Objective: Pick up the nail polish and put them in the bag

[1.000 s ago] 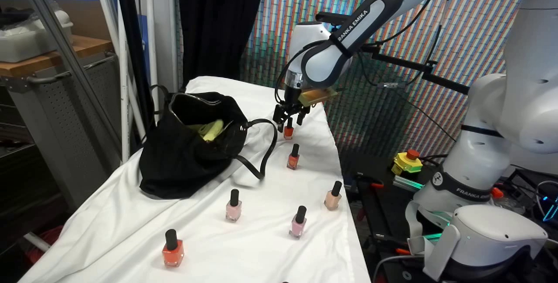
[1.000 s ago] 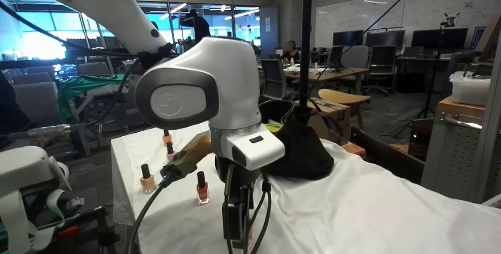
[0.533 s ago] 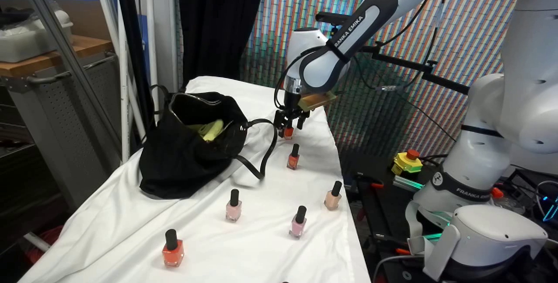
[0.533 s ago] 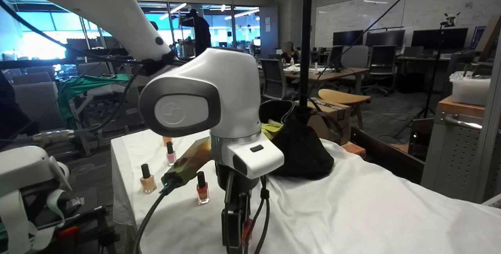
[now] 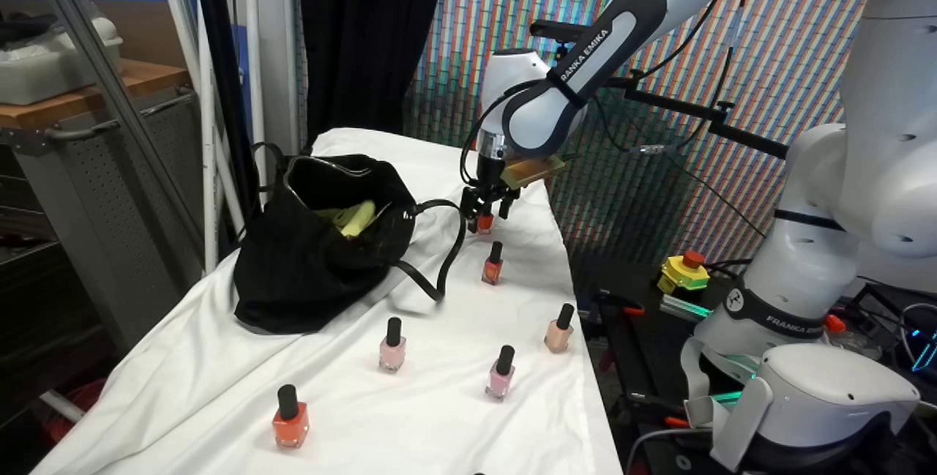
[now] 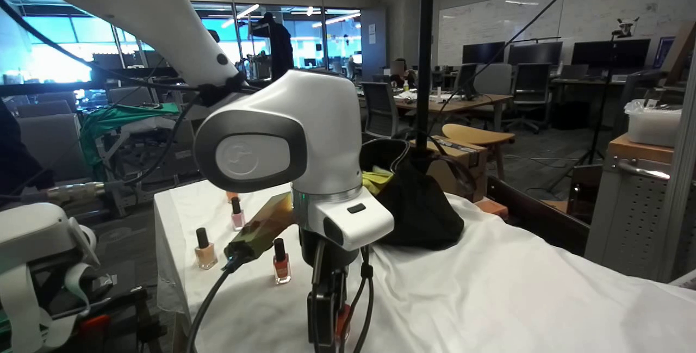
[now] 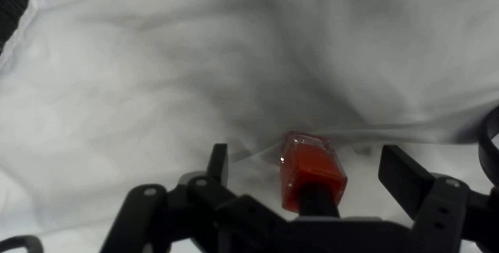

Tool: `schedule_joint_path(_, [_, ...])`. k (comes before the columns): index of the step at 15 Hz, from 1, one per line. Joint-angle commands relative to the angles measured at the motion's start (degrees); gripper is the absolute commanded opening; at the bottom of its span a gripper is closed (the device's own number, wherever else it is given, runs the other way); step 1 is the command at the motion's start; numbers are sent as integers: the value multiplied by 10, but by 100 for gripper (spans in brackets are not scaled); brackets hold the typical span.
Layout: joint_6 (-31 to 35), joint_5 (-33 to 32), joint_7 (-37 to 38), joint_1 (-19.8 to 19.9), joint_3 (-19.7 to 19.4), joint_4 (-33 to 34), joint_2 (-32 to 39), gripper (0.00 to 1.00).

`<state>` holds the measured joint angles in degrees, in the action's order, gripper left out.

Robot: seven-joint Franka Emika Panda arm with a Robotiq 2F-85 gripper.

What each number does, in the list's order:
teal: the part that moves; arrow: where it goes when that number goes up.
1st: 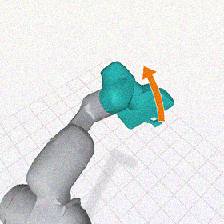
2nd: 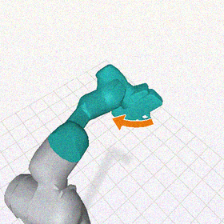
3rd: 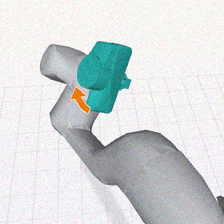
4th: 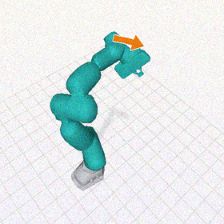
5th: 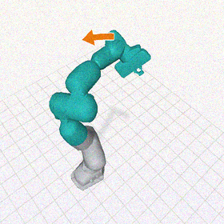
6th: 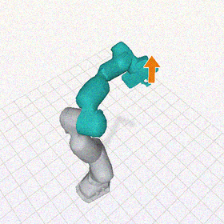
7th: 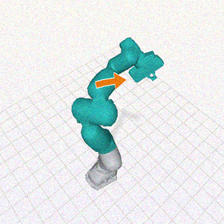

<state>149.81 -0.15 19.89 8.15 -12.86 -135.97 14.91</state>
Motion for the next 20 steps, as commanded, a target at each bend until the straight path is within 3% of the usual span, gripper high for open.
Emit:
schedule_joint_path(1, [-2,18,-20,4,4,2,-5,100])
schedule_joint_path(3, [-4,20,-22,4,5,4,-3,100])
schedule_joint_path(4, [-3,21,-24,5,5,4,-2,82])
schedule_joint_path(5, [-4,20,-25,5,5,5,-1,74])
schedule_joint_path(14, [-3,28,-36,8,5,13,4,16])
schedule_joint_path(20, [-17,10,-39,1,1,17,-14,16])
